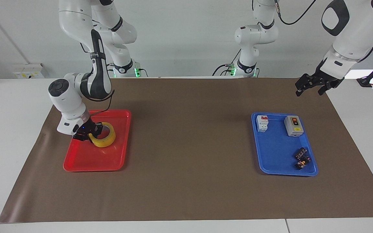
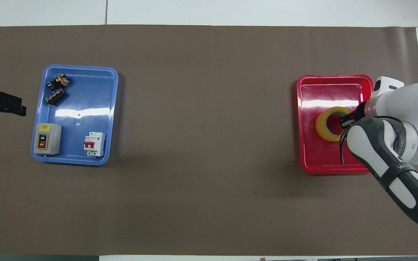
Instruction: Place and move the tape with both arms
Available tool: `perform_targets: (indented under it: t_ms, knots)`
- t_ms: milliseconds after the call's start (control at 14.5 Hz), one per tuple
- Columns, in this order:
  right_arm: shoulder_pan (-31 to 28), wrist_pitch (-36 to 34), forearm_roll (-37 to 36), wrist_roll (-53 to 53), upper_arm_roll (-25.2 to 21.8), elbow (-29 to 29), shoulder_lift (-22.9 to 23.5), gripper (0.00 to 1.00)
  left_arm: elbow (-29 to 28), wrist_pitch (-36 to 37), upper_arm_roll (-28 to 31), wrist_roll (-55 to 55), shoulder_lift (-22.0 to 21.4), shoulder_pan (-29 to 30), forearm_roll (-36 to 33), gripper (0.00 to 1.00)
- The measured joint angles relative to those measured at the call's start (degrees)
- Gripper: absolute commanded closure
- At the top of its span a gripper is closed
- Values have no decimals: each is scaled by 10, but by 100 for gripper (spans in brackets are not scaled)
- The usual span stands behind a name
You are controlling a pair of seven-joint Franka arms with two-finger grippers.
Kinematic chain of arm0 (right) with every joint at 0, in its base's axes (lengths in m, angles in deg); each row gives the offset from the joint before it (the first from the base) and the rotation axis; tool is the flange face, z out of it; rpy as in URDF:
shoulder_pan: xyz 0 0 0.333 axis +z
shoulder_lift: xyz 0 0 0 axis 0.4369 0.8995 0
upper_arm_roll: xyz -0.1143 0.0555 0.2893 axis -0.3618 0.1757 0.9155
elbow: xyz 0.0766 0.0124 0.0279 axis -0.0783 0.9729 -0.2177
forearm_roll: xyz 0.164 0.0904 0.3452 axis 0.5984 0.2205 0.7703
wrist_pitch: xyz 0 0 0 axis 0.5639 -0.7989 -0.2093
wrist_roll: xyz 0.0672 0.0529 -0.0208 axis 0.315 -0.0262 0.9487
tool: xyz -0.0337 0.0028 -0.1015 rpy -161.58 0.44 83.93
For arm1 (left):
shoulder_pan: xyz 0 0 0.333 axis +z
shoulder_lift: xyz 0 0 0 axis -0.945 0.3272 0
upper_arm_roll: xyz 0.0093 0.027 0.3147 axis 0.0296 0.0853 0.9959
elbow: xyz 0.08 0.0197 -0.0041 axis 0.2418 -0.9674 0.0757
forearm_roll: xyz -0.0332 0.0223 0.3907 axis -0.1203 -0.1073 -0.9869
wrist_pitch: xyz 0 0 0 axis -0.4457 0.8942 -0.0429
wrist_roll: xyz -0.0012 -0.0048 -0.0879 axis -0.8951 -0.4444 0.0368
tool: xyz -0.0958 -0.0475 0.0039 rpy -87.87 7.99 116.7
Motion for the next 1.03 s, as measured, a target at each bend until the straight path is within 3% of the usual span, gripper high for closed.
perform_targets:
  t_ms: [482,1032]
  knots:
    - [0,-6,0,-34,2,-17,-9,0,0,0,0,0,0,0,0,0]
    - [21,-150,-20,-249,12,-102,-96,0,0,0,0,0,0,0,0,0]
